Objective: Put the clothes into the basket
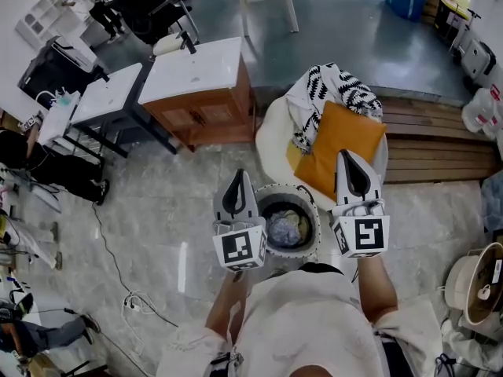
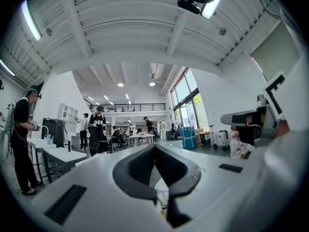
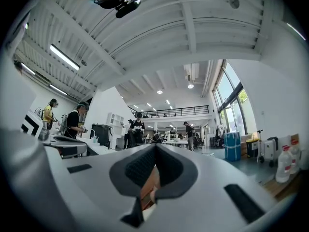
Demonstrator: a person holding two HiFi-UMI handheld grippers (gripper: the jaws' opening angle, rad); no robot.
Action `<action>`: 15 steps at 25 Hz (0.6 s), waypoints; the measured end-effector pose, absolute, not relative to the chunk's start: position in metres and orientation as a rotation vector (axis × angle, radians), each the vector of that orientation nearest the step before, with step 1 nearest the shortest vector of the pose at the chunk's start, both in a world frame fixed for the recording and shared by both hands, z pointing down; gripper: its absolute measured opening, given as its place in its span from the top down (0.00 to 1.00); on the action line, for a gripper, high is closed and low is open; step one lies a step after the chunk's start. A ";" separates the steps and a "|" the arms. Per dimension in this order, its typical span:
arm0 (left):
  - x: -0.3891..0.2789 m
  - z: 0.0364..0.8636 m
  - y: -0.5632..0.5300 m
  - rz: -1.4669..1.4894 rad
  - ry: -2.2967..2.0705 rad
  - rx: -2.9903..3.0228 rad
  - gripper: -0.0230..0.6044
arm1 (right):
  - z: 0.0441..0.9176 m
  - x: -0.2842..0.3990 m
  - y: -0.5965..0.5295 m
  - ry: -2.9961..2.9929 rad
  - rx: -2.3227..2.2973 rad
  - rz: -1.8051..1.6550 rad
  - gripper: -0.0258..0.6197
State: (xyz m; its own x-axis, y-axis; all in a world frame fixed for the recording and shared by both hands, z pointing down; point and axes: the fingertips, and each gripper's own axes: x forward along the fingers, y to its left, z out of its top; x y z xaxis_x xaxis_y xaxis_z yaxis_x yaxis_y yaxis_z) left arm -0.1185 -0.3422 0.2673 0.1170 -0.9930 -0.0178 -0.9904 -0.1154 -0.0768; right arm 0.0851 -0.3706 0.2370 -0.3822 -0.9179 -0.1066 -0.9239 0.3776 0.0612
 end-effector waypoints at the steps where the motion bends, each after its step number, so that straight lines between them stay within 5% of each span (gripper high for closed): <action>1: -0.117 0.268 -0.344 -0.060 2.041 -2.295 0.96 | 0.238 0.087 -0.371 2.560 -1.717 0.178 0.98; 15: -0.092 0.271 -0.363 -0.080 2.032 -2.287 0.96 | 0.246 0.112 -0.391 2.550 -1.734 0.149 0.98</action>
State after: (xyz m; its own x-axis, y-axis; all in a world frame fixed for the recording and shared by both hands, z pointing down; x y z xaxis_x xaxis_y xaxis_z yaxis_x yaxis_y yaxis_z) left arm -0.0925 -0.3634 0.2708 0.1185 -0.9928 -0.0152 -0.9886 -0.1165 -0.0952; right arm 0.1115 -0.3909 0.2462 -0.3680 -0.9246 -0.0988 -0.9298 0.3648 0.0491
